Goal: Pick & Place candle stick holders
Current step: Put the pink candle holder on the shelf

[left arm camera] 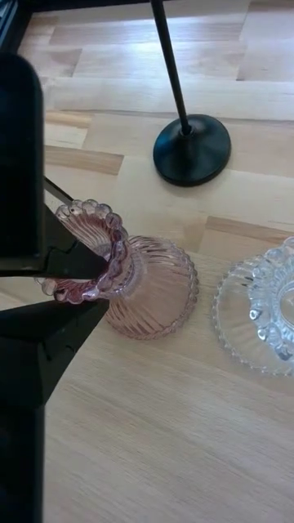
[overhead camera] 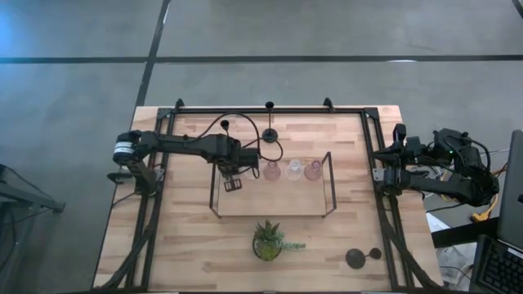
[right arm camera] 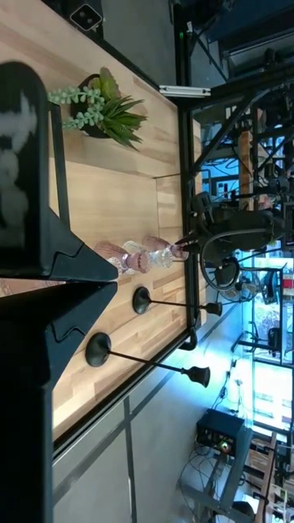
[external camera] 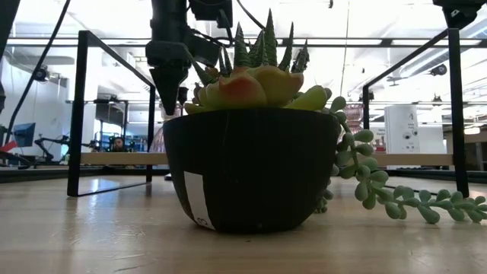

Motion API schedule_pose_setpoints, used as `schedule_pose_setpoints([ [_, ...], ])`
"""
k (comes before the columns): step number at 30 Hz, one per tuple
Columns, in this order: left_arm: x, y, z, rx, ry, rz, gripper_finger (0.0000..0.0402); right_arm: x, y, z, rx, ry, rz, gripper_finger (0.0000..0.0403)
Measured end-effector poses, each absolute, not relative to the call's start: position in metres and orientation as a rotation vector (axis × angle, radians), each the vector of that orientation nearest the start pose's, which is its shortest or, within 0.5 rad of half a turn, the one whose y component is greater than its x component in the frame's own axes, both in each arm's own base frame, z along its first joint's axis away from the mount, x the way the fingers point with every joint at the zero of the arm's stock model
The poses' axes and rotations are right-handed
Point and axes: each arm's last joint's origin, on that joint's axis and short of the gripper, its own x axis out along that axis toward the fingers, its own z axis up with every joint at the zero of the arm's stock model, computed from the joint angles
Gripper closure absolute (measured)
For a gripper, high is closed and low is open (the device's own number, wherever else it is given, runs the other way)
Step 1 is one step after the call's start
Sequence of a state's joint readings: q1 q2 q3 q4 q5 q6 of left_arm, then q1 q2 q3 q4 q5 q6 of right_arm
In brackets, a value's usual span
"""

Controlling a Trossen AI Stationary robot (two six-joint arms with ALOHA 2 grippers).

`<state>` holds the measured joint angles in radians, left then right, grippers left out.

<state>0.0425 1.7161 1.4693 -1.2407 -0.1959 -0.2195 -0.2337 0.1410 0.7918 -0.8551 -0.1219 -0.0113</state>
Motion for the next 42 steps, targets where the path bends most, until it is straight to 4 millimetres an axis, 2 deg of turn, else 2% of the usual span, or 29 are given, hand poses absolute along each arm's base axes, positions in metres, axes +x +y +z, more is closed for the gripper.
schedule_pose_setpoints([
  [7,0.3180,0.0187,0.2671,-0.082,1.454,0.353,0.0349,0.0122,0.0007,0.3172,0.025,0.202,-0.111,0.0394],
  [37,0.3129,0.0189,0.2765,-0.110,1.408,0.391,0.0337,0.0122,0.0007,0.3171,0.025,0.202,-0.110,0.0394],
  [42,0.3117,0.0188,0.2765,-0.114,1.418,0.395,0.0314,0.0122,0.0007,0.3172,0.025,0.202,-0.110,0.0394],
])
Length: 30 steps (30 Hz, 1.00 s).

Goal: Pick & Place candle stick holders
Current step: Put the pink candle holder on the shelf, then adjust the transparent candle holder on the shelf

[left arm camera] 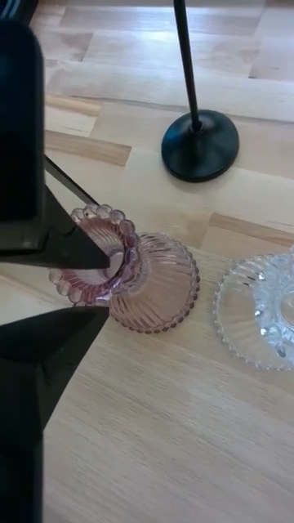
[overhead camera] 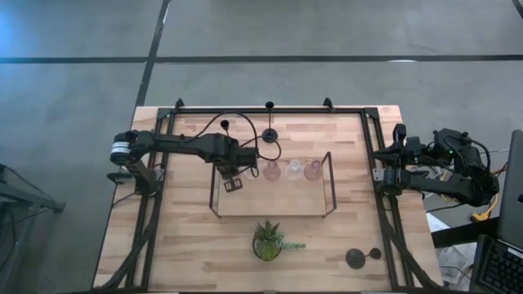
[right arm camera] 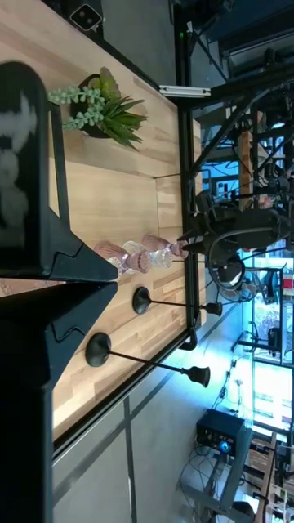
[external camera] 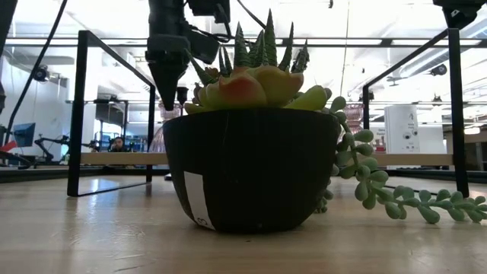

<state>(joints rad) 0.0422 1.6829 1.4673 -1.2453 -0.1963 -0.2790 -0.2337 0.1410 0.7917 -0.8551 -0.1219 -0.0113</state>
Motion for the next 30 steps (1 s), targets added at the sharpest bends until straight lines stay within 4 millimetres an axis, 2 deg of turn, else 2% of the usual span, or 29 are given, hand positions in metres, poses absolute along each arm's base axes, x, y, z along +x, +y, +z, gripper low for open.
schedule_pose_setpoints([
  [8,0.312,0.018,0.277,-0.128,1.420,0.388,0.0265,0.012,0.001,0.317,0.025,0.202,-0.110,0.0394],
  [12,0.312,0.018,0.281,-0.130,1.411,0.385,0.0262,0.012,0.001,0.317,0.025,0.202,-0.111,0.0394],
  [23,0.313,0.017,0.312,-0.141,1.361,0.383,0.0262,0.012,0.001,0.317,0.025,0.202,-0.110,0.0394],
  [30,0.324,0.007,0.325,-0.063,1.241,0.257,0.0262,0.012,0.001,0.317,0.025,0.202,-0.111,0.0394],
])
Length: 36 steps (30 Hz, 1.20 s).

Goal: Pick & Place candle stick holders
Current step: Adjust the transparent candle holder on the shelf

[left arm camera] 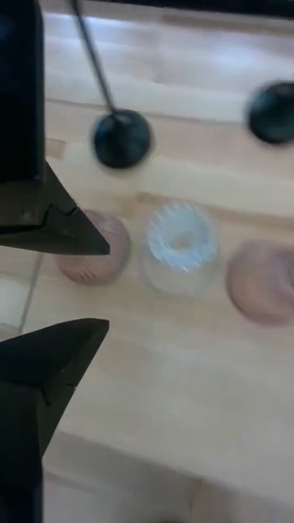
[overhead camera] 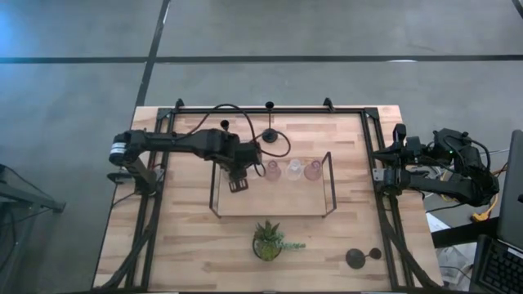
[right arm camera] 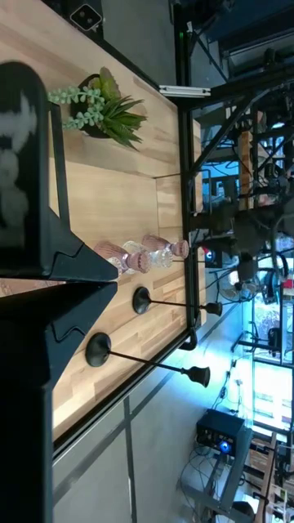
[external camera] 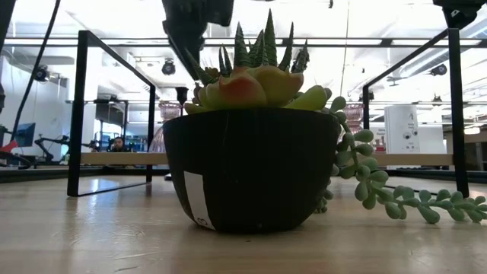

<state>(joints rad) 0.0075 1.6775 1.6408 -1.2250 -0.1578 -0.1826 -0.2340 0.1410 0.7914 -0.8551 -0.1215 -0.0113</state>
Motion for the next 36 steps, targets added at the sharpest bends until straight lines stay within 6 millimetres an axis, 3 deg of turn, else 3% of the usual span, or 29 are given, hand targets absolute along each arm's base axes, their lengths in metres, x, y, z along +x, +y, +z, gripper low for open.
schedule_pose_setpoints([
  [11,0.337,0.006,0.316,0.045,1.193,0.109,0.0262,0.012,0.001,0.317,0.025,0.202,-0.111,0.0394],
  [17,0.339,0.011,0.317,0.043,1.170,0.111,0.0262,0.012,0.001,0.317,0.025,0.202,-0.110,0.0394],
  [26,0.352,0.022,0.297,0.021,1.225,0.123,0.0262,0.012,0.001,0.317,0.025,0.202,-0.110,0.0394],
  [36,0.354,0.030,0.293,0.001,1.230,0.124,0.0255,0.012,0.001,0.317,0.025,0.202,-0.111,0.0394],
])
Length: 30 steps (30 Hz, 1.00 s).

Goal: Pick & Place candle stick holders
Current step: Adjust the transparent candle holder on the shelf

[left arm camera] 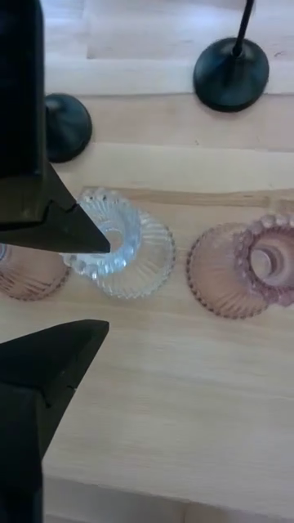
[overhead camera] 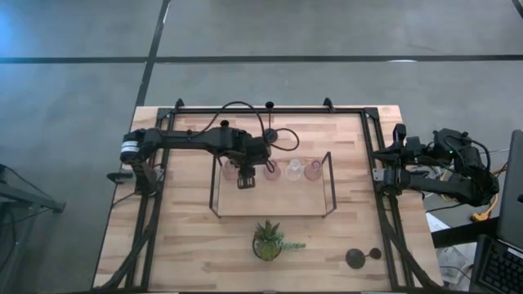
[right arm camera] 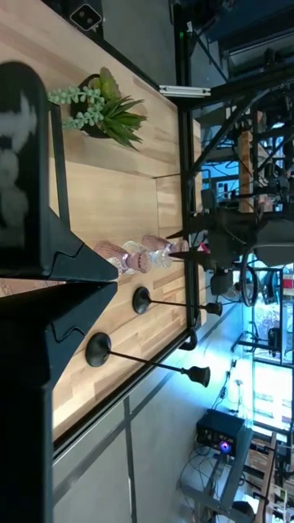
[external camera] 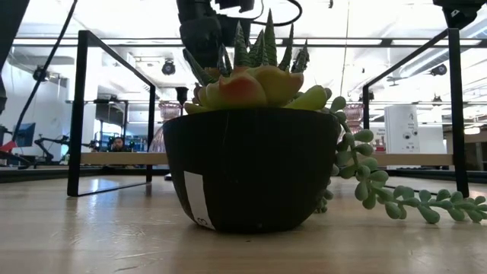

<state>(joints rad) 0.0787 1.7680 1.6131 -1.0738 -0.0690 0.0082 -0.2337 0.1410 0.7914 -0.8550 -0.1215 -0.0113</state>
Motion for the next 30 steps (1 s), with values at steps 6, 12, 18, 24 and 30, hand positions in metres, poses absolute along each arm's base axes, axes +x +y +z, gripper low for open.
schedule_pose_setpoints([
  [6,0.3539,0.0307,0.2877,-0.003,1.243,0.118,0.0254,0.0122,0.0007,0.3172,0.025,0.202,-0.111,0.0394],
  [12,0.3542,0.0311,0.2876,-0.010,1.239,0.112,0.0254,0.0122,0.0007,0.3171,0.025,0.202,-0.111,0.0394],
  [18,0.3547,0.0308,0.2877,-0.019,1.234,0.098,0.0254,0.0122,0.0007,0.3171,0.025,0.202,-0.111,0.0394],
  [24,0.3552,0.0306,0.2879,-0.029,1.229,0.088,0.0254,0.0122,0.0007,0.3172,0.025,0.201,-0.111,0.0394],
  [30,0.3552,0.0305,0.2879,-0.036,1.228,0.086,0.0254,0.0122,0.0007,0.3172,0.025,0.202,-0.111,0.0394],
])
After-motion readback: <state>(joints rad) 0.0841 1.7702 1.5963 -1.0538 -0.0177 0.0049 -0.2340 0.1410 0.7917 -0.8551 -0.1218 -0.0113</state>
